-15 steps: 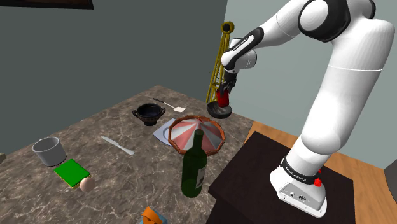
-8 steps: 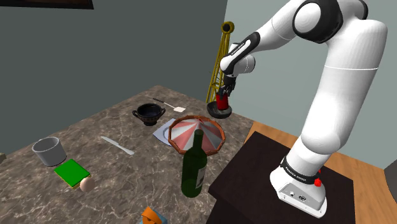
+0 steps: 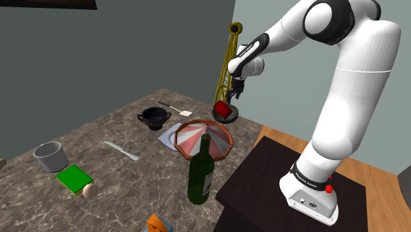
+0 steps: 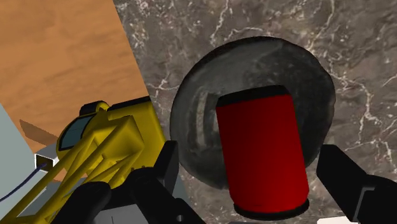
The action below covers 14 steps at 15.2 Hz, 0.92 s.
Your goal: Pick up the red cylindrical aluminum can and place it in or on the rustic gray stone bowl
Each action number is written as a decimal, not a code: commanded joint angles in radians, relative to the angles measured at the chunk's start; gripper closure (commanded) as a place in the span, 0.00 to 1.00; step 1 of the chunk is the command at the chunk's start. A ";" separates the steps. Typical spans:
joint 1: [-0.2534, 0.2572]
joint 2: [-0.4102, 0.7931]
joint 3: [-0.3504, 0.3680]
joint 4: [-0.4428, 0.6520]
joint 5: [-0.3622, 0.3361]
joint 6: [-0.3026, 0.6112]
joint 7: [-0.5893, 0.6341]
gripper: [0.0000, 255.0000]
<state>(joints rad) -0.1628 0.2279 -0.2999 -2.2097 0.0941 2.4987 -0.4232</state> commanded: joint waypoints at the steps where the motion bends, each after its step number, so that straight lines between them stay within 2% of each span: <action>1: 0.000 0.000 0.000 0.000 0.000 0.000 0.000 0.00; 2: 0.000 0.000 0.000 0.000 0.000 0.000 0.000 0.00; 6: 0.014 -0.100 -0.015 0.017 -0.050 -0.112 0.035 0.00; 14: 0.013 -0.100 -0.015 0.017 -0.051 -0.112 0.035 0.00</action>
